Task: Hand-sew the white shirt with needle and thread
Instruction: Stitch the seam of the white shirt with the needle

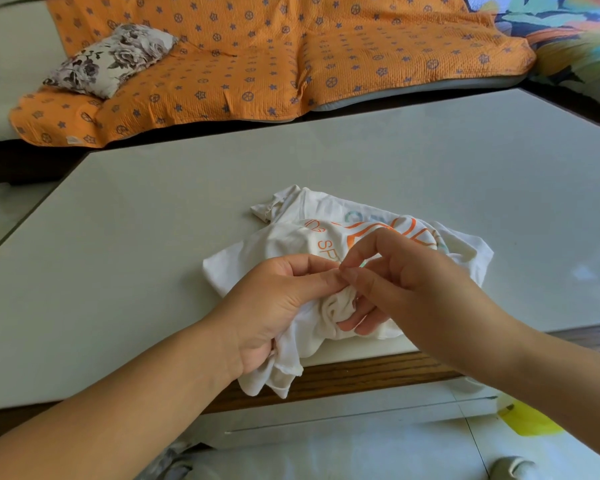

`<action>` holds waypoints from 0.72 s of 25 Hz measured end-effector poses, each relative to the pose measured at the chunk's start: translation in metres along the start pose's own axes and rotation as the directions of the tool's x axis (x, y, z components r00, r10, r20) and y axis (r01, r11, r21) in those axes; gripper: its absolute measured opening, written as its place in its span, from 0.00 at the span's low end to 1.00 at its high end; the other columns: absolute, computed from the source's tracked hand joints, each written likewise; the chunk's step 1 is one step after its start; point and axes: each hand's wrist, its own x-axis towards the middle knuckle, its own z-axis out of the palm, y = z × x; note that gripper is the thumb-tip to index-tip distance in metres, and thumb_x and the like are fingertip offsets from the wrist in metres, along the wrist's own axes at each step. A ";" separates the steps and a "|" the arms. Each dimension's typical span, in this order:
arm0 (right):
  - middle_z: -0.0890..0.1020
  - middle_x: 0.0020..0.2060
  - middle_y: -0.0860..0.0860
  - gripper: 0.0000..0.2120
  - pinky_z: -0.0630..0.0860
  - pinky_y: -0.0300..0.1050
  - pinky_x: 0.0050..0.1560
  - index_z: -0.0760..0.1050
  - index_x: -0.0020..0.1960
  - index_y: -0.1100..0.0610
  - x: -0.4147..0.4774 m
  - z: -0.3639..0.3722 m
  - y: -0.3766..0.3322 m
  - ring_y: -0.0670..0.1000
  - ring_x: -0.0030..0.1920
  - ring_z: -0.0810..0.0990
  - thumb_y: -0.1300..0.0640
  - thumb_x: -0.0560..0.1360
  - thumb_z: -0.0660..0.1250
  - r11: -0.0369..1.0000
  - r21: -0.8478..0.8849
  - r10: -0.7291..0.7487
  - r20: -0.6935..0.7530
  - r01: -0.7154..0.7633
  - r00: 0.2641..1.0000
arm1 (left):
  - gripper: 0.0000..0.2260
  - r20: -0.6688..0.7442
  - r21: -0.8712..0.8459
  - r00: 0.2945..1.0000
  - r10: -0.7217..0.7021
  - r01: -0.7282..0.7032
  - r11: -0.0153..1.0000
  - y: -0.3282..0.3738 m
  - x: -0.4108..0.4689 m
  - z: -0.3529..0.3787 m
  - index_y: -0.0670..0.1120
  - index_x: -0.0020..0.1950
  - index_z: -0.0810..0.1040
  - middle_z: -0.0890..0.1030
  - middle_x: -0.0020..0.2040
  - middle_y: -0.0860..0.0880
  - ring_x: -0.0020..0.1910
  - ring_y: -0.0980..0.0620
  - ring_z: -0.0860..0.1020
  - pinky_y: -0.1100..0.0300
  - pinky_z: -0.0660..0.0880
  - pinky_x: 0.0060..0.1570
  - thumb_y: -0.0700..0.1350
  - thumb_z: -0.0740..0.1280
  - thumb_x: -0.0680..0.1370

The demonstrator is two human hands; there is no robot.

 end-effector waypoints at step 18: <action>0.83 0.36 0.58 0.06 0.81 0.54 0.54 0.71 0.45 0.57 0.038 -0.042 0.010 0.59 0.46 0.86 0.62 0.81 0.60 0.761 0.635 0.389 -0.286 -0.130 0.876 | 0.09 -0.037 0.011 0.999 -0.028 0.029 1.000 0.004 -0.005 -0.008 0.48 0.43 0.87 0.87 0.48 0.46 0.51 0.50 0.84 0.56 0.76 0.58 0.47 0.74 0.65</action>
